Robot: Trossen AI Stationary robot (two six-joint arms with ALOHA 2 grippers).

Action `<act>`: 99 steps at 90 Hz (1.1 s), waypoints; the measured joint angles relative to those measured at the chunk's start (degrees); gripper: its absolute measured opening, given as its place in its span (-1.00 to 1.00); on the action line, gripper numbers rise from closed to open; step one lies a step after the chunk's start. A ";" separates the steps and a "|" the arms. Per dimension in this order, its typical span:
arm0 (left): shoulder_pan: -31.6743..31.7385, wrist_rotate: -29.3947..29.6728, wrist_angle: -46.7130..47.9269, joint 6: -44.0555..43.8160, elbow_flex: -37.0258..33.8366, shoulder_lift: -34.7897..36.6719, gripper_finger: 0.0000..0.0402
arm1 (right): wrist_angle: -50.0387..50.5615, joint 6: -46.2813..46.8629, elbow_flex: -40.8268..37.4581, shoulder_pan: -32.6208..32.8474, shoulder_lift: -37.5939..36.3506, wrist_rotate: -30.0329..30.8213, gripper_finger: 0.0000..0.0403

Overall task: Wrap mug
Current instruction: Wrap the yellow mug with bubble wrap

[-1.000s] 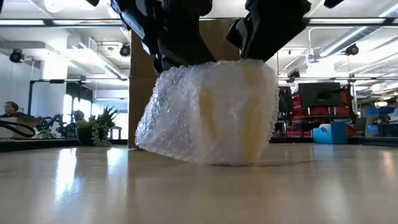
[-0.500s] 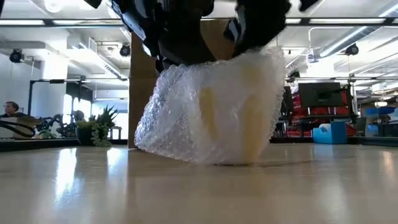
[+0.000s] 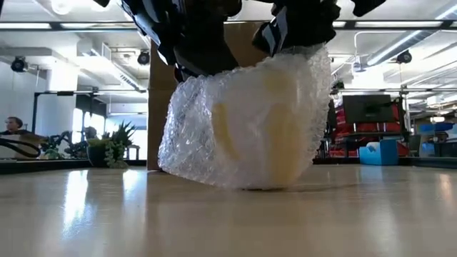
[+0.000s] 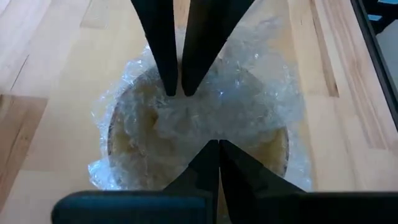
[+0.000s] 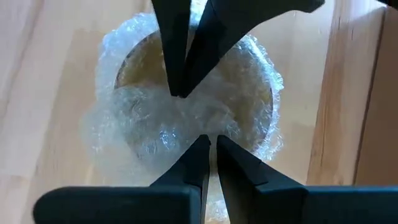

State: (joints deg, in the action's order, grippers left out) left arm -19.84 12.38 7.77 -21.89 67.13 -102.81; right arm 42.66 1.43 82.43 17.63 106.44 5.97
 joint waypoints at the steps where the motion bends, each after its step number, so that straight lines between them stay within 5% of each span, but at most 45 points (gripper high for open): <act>1: 0.00 -0.02 -0.01 0.00 0.00 0.08 -1.00 | 0.02 0.00 -0.03 0.00 -0.17 -0.04 -0.91; 50: -0.26 0.04 -5.78 0.19 0.22 6.23 -1.00 | 12.99 5.45 -1.36 2.00 -17.05 -0.04 -0.91; 71: 0.70 0.06 -17.13 3.36 0.27 3.74 -1.00 | 7.46 14.43 -15.94 7.49 -25.50 5.90 -0.91; 99: 1.99 0.59 -8.49 2.00 1.71 -4.96 -1.00 | -6.82 29.26 -32.44 15.05 -29.00 10.56 -0.91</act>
State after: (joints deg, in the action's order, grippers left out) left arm -17.85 12.97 -0.72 -19.89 68.84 -107.77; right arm 35.84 30.69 49.99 32.67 77.43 16.53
